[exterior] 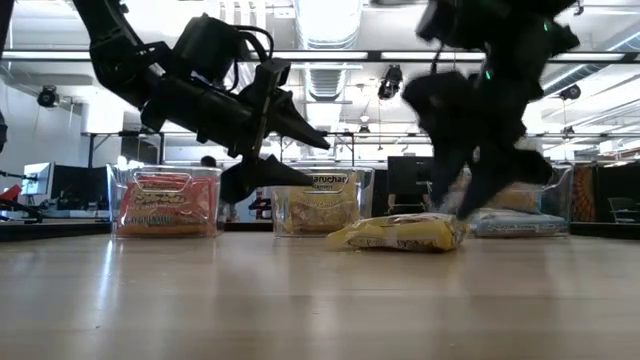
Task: Sort Maruchan noodles
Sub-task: Put the yellow noodle pack into the middle transparent bin
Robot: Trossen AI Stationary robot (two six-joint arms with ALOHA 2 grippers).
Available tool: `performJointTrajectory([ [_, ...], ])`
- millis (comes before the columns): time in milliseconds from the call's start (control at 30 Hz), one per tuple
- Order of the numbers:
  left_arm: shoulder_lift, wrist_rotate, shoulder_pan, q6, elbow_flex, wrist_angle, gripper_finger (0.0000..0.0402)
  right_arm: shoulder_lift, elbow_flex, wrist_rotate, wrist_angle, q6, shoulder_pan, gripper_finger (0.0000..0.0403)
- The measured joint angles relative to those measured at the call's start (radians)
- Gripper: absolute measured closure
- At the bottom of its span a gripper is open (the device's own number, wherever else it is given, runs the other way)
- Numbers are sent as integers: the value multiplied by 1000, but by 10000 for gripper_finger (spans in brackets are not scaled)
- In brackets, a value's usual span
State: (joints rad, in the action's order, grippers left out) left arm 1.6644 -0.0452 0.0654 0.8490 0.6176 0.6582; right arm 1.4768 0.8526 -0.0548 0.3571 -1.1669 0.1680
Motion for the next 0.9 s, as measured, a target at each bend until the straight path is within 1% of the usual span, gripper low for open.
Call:
performJointTrajectory([
  [133,1,0,0,-1,0,1,161,-21,42,-58,-5,62,3,202],
  [233,2,0,0,-2,-1,-3,161,-20,43,-97,-6,92,2,202],
  [400,2,3,0,-6,-1,0,161,28,38,-163,2,135,2,202],
  [567,2,6,0,-6,-1,0,161,73,33,-178,-11,161,3,202],
  [767,2,2,0,-5,4,-2,161,84,31,-188,-7,192,16,202],
  [900,15,2,0,-2,4,-5,161,85,29,-199,-3,244,28,202],
])
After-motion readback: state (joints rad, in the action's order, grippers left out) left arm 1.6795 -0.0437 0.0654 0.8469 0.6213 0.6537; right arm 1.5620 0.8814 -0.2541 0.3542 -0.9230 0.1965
